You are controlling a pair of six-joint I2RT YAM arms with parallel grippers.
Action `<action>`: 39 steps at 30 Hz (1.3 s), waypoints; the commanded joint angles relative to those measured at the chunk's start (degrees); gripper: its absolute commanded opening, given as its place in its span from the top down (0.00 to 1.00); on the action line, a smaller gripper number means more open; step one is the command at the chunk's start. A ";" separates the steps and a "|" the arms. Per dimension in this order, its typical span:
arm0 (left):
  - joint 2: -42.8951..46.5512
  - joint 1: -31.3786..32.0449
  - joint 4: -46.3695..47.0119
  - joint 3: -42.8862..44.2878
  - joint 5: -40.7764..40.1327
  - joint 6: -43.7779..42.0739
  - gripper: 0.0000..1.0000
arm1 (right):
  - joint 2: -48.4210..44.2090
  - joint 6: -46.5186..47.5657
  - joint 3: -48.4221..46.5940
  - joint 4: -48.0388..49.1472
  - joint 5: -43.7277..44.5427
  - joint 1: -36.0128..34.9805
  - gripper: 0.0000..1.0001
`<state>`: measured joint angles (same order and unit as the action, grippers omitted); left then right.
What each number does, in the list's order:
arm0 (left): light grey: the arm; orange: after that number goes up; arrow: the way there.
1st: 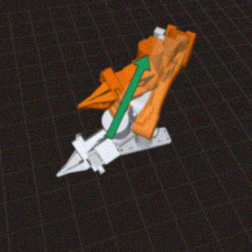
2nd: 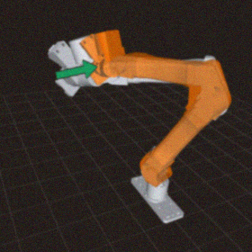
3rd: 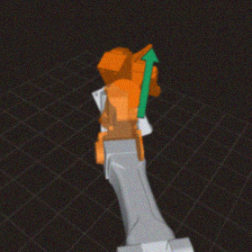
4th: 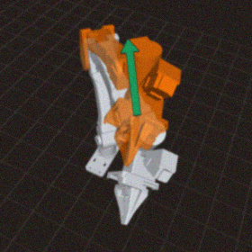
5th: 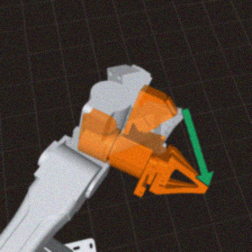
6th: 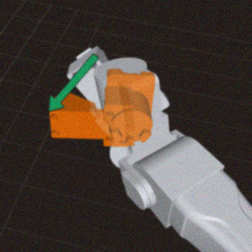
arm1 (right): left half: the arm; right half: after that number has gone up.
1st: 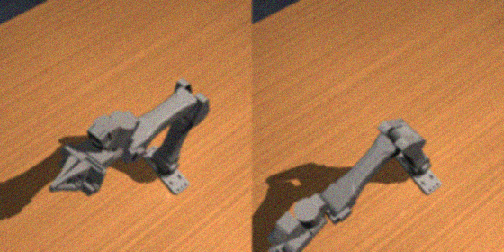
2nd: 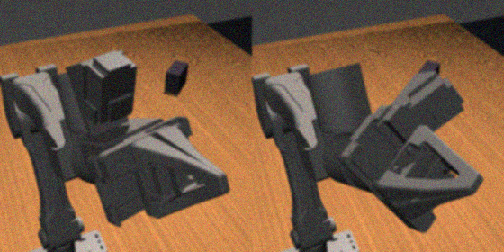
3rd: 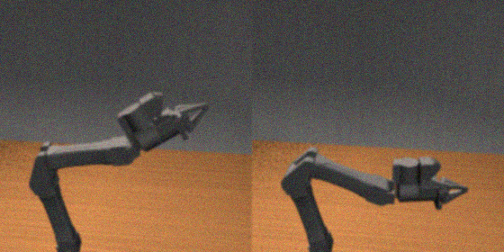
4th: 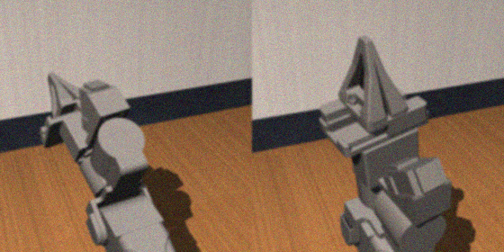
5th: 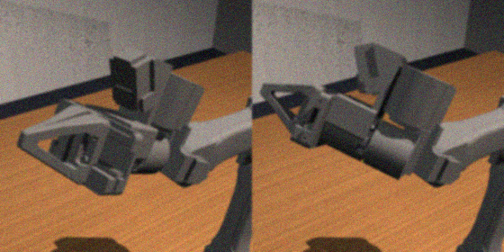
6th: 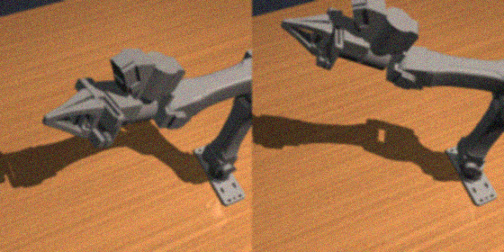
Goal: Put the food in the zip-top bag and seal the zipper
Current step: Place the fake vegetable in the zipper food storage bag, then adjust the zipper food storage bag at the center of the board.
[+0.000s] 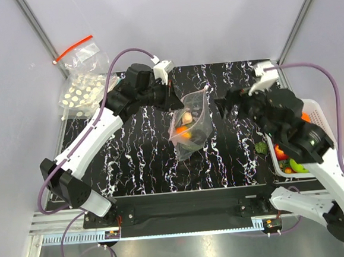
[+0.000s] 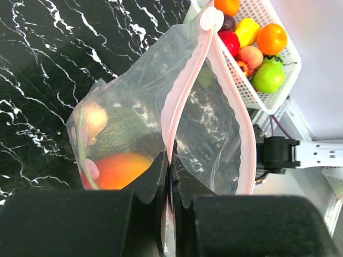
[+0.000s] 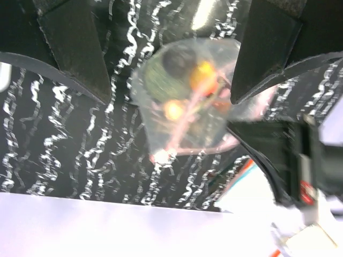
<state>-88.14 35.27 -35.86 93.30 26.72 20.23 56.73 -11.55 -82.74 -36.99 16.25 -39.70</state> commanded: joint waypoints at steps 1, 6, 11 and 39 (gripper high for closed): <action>3.58 -0.20 4.30 -1.71 -0.88 -2.56 0.91 | -5.99 2.58 9.42 6.40 3.26 -0.29 0.00; 4.03 -0.29 4.39 -2.51 -1.23 -5.02 0.91 | -11.81 1.18 19.62 11.06 1.59 -0.29 0.00; 5.43 -0.20 5.88 -3.91 -0.97 -7.83 0.87 | -5.23 4.43 18.75 12.02 2.03 0.32 0.02; 5.08 -0.37 5.71 -4.88 -0.88 -16.89 0.87 | 18.41 1.62 25.80 64.33 -80.76 33.02 0.29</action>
<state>-83.74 35.18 -31.81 87.53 25.08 4.32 73.54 -10.98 -54.02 22.57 -58.96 -7.05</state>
